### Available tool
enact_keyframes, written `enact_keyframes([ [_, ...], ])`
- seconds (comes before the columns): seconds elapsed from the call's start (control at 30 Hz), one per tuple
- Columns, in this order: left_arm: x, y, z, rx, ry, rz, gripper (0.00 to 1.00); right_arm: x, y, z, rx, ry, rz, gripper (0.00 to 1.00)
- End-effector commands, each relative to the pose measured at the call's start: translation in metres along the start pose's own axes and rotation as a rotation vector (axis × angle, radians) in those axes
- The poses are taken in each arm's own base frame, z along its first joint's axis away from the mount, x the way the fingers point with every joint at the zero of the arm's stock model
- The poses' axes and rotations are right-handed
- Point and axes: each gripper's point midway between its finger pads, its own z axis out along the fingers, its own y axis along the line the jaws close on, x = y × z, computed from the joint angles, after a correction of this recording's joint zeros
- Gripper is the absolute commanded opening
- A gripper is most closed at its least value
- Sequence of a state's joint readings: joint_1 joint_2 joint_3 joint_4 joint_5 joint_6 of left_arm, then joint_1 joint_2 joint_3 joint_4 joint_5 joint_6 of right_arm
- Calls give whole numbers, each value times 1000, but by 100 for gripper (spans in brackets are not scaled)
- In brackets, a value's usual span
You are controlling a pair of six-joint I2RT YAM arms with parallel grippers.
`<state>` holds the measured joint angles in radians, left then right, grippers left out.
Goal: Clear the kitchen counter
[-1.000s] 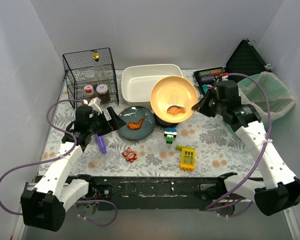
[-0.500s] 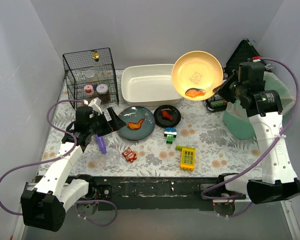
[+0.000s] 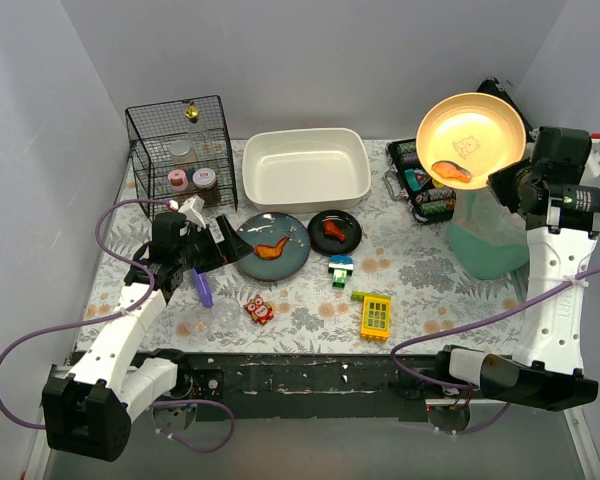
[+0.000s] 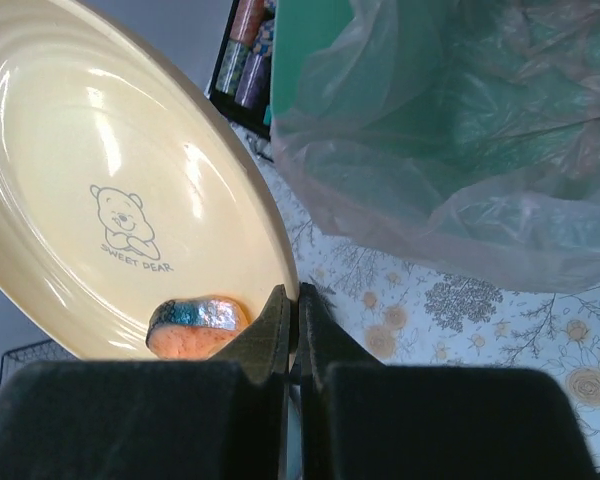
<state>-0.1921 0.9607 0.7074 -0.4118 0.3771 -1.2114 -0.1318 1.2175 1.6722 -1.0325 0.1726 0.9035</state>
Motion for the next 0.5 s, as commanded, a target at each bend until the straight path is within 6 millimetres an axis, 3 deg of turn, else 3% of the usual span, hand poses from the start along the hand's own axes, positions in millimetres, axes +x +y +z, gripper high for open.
enact_keyframes([
  [0.0,2,-5,-2,21,17,12,98,-40,-8,-14,29,-166,145,1],
  [0.47,-1,-8,-3,20,39,31,98,-98,-91,-6,228,-343,268,1],
])
